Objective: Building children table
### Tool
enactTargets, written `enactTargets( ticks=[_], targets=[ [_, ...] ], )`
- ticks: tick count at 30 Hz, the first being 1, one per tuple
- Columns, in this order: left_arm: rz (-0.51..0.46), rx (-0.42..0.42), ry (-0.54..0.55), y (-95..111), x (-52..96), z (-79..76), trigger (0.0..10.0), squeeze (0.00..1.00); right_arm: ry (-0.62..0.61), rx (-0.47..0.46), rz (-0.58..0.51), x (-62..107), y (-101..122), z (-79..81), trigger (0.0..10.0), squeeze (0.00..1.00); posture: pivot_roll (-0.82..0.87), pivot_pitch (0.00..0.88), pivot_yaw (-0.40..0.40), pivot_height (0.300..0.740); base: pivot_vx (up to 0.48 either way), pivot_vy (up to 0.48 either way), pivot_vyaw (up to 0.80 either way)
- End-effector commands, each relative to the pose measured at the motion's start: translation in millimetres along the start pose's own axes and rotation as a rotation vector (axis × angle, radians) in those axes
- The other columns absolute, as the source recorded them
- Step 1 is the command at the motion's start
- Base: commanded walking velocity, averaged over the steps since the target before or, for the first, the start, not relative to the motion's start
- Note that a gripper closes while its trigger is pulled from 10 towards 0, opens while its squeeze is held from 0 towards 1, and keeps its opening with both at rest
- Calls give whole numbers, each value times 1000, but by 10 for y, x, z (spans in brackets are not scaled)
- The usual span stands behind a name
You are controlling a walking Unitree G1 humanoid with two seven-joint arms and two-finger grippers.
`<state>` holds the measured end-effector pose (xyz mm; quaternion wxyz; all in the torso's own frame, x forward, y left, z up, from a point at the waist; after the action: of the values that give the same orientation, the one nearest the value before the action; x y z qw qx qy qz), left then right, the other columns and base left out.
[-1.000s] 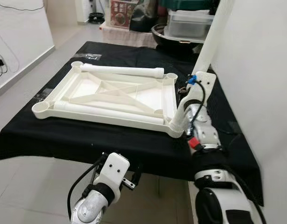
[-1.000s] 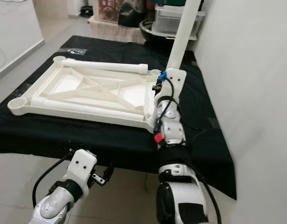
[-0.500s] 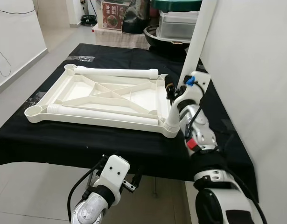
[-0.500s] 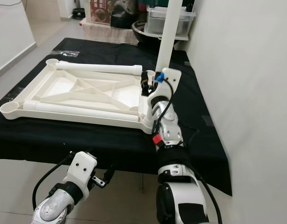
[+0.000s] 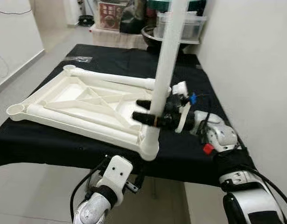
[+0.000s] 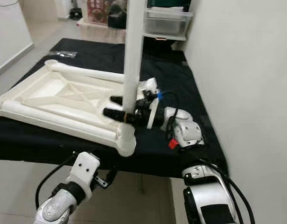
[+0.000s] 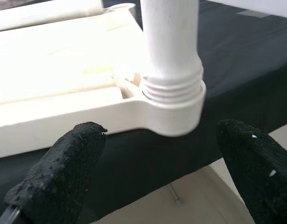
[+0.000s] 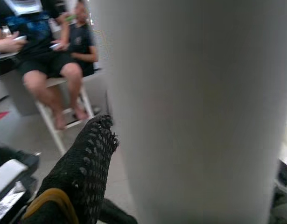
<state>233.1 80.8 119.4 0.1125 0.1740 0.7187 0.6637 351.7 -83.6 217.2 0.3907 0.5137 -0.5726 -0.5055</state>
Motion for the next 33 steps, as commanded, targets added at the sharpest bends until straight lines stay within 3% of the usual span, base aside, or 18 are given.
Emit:
enactTargets(
  ticks=[1, 2, 10, 12, 13, 16, 17, 18, 20, 21, 23, 26, 27, 30, 31, 33],
  targets=[
    [9, 0, 3, -19, 9, -3, 10000, 0, 67, 40, 11, -108, 37, 23, 10000, 0, 142, 23, -134, 740, 0, 0, 0],
    [9, -1, 3, -17, 7, -5, 10000, 0, 33, 48, 21, -143, 26, -24, 0, 0, 146, 26, -139, 740, 0, 0, 0],
    [5, -1, 8, -8, -1, 2, 10000, 0, -171, 66, 27, -157, 4, -210, 0, 0, 148, 30, -139, 740, 0, 0, 0],
    [6, 0, 10, -11, -1, 6, 10000, 0, -402, 81, 87, -90, -42, -397, 0, 0, 143, 30, -138, 740, 0, 0, 0],
    [6, 0, 10, -11, -1, 6, 10000, 0, -402, 81, 87, -90, -42, -397, 0, 0, 143, 30, -138, 740, 0, 0, 0],
    [7, 1, 8, -14, 0, 10, 10000, 0, -931, 9, 241, 233, -172, -739, 0, 0, 140, 32, -134, 740, 0, 0, 0],
    [7, 1, 8, -14, 0, 10, 10000, 0, -931, 9, 241, 233, -172, -739, 0, 0, 140, 32, -134, 740, 0, 0, 0],
    [7, 1, 8, -15, 0, 11, 10000, 0, -1023, -7, 273, 304, -201, -783, 0, 0, 140, 32, -134, 740, 0, 0, 0],
    [9, 0, 7, -16, 0, 18, 10000, 0, -1336, -25, 328, 578, -229, -843, 0, 0, 134, 33, -130, 740, 0, 0, 0],
    [9, 0, 7, -16, 0, 18, 10000, 0, -1336, -25, 328, 578, -229, -843, 0, 0, 134, 33, -130, 740, 0, 0, 0],
    [10, -2, 5, -17, -1, 19, 10000, 0, -1553, -62, 369, 685, -275, -788, 0, 0, 134, 32, -128, 740, 0, 0, 0],
    [11, -2, 4, -19, -3, 19, 10000, 0, -1585, -80, 376, 659, -302, -756, 0, 0, 134, 32, -127, 740, 0, 0, 0],
    [11, -5, 6, -21, -6, 17, 10000, 0, -1574, -129, 326, 485, -342, -700, 6196, 0, 144, 30, -131, 740, 0, 0, 0],
    [10, -6, 7, -20, -7, 16, 10000, 0, -1544, -155, 284, 348, -348, -686, 6196, 0, 144, 30, -131, 740, 0, 0, 0],
    [10, -5, 7, -20, -6, 16, 10000, 0, -1493, -141, 208, 217, -277, -687, 10000, 1000, 142, 29, -131, 740, 0, 0, 0],
    [10, -5, 8, -20, -5, 17, 10000, 0, -1460, -120, 153, 133, -214, -685, 10000, 1000, 141, 28, -132, 740, 0, 0, 0]
  ],
)
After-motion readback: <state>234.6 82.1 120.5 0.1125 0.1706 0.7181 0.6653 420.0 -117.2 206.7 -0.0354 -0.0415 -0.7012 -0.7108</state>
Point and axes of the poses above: a point about 5 cm out from each wrist's last joint towards the gripper, its own x axis pointing back from the gripper into the wrist, its own y axis along the axis of the wrist's last joint, z = x × y, the point moved 2 cm from there along -x, pointing out of the wrist towards the gripper, and after that the axes turned 15 degrees about x, right-handed, at the moved point
